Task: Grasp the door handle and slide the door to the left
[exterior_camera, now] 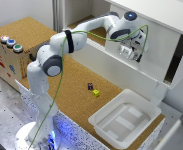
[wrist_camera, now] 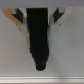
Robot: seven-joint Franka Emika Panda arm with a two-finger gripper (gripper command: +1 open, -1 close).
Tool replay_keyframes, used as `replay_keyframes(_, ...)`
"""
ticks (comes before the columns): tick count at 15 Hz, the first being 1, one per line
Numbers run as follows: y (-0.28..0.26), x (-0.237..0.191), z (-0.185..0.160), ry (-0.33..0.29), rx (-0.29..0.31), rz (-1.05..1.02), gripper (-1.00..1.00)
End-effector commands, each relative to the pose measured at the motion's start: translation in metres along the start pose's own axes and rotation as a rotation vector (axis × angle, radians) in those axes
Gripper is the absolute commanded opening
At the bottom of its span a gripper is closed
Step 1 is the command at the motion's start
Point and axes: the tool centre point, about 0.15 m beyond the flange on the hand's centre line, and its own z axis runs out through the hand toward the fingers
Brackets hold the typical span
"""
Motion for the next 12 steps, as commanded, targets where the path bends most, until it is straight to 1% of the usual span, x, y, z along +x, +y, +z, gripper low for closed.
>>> replay_keyframes(1, -0.068, -0.001, 0.041, 0.093, -0.116, -0.008, -1.0)
replay_keyframes(2, -0.078, -0.001, 0.041, 0.098, -0.103, -0.02, -1.0)
replay_keyframes(8, -0.139, -0.008, 0.053, 0.056, -0.102, -0.084, -1.0)
replay_keyframes(12, -0.174, -0.018, 0.05, 0.045, -0.132, -0.078, -1.0)
